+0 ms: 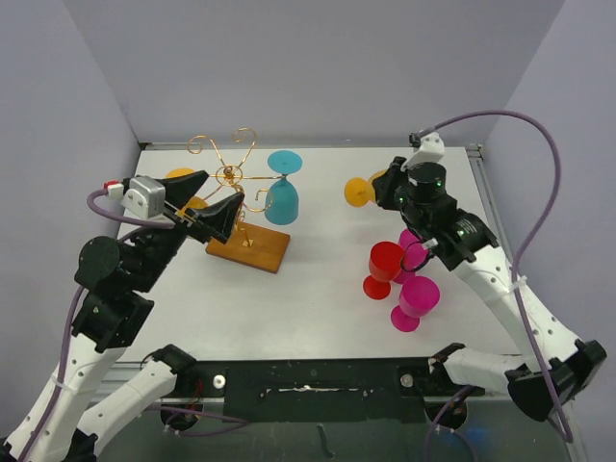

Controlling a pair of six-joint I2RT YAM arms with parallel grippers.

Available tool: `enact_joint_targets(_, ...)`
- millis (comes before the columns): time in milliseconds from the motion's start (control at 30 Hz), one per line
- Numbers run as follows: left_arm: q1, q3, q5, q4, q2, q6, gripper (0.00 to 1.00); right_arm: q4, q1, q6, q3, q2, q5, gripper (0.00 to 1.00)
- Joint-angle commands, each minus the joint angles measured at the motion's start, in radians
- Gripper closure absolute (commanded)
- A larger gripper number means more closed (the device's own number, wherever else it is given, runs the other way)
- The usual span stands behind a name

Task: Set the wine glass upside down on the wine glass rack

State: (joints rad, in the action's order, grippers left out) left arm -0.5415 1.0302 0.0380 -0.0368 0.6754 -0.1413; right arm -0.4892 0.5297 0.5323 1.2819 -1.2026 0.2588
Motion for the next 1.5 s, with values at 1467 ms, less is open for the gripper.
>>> enact_joint_targets(1467,-0.256,0.050,-0.250,0.668,0.496,-0.880,0.34,1.179,-0.003,0.328,-0.388,0.311,-0.442,1.00)
